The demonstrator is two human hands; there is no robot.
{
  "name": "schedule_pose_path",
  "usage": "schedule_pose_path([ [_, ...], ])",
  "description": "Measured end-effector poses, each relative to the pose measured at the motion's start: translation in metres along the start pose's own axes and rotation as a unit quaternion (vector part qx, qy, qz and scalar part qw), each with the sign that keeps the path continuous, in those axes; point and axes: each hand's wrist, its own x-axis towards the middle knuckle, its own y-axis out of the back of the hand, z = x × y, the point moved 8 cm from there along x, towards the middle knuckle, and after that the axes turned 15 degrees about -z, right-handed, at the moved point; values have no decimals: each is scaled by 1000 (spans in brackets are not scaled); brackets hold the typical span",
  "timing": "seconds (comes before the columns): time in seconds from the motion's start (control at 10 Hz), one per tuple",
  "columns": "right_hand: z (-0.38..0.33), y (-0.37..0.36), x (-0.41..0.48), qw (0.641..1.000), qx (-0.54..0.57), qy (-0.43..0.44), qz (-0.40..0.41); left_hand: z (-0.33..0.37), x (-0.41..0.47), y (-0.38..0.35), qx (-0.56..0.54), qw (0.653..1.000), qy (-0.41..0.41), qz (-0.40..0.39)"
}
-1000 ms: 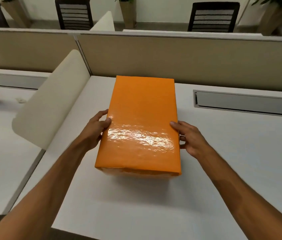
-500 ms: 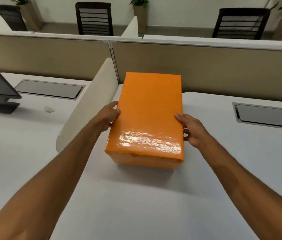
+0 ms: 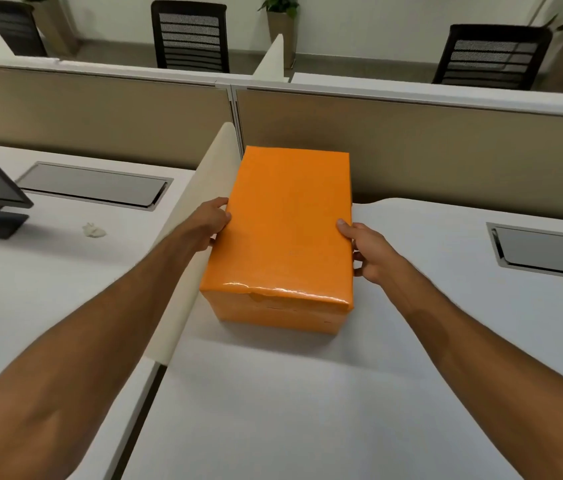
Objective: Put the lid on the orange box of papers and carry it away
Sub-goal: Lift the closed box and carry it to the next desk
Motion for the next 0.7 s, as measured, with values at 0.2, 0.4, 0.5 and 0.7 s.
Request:
schedule_pose_path([
  [0.2, -2, -2, 12, 1000, -12, -2, 3, 6, 9, 8, 26, 1000, 3, 7],
  [0.4, -2, 1, 9, 998, -55, -28, 28, 13, 7, 10, 93, 994, -6, 50],
  [0.5, -6, 5, 1, 993, -99, -38, 59, 25, -5, 10, 174, 977, -38, 114],
  [0.7, -29, 20, -22, 952, -279, 34, 124, 47, -28, -13, 326, 931, -88, 136],
])
